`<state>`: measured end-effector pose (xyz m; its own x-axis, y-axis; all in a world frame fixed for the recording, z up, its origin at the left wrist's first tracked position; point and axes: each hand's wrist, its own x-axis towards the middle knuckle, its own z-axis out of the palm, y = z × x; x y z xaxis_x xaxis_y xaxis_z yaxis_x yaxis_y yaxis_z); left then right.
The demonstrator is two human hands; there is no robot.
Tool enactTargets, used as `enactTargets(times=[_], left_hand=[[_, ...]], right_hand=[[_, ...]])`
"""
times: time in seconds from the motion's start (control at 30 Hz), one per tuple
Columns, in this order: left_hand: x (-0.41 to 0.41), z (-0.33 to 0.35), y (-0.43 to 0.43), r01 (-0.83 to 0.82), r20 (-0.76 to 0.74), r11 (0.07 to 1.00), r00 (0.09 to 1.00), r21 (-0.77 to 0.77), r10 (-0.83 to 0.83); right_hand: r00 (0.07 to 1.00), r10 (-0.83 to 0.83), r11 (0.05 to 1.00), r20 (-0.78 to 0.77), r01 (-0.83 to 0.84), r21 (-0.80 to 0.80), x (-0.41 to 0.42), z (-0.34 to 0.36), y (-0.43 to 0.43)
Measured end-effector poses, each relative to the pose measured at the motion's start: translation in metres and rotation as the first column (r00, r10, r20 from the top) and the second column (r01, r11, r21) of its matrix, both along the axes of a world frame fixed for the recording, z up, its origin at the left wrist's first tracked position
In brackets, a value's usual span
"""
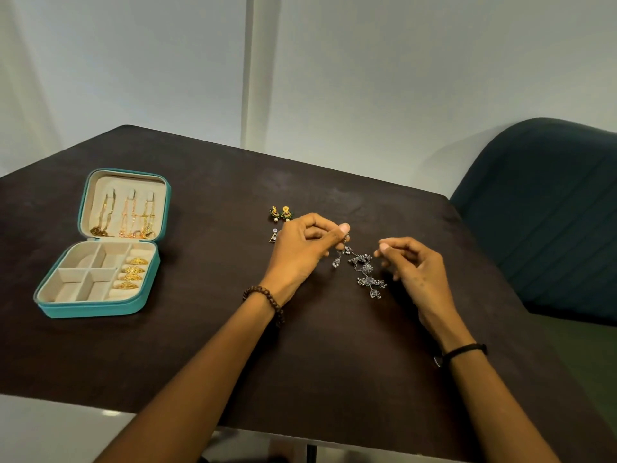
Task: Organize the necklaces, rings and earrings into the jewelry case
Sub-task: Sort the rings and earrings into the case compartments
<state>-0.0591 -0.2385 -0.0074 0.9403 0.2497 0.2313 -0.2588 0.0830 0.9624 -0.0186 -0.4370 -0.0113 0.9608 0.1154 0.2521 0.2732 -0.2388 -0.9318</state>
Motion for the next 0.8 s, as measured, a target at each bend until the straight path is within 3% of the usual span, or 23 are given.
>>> enactTargets(times=[0.17, 0.43, 0.67, 0.8], left_hand=[[0.003, -0.004, 0.004, -0.049, 0.027, 0.998, 0.998, 0.026, 0.048], [0.004, -0.005, 0.007, -0.102, 0.04, 0.992, 0.994, 0.067, 0.099], [0.005, -0.006, 0.005, -0.095, 0.034, 0.99, 0.995, 0.103, 0.091], [0.005, -0.006, 0.003, -0.083, 0.041, 0.99, 0.996, 0.116, 0.079]], right_hand=[[0.997, -0.045, 0.963, 0.068, 0.062, -0.264, -0.002, -0.001, 0.001], [0.993, 0.062, 0.911, 0.102, -0.014, -0.412, 0.005, -0.003, 0.002], [0.993, 0.023, 0.914, 0.119, 0.028, -0.404, 0.008, -0.004, 0.0], [0.997, 0.036, 0.963, 0.072, -0.016, -0.268, 0.01, -0.003, -0.002]])
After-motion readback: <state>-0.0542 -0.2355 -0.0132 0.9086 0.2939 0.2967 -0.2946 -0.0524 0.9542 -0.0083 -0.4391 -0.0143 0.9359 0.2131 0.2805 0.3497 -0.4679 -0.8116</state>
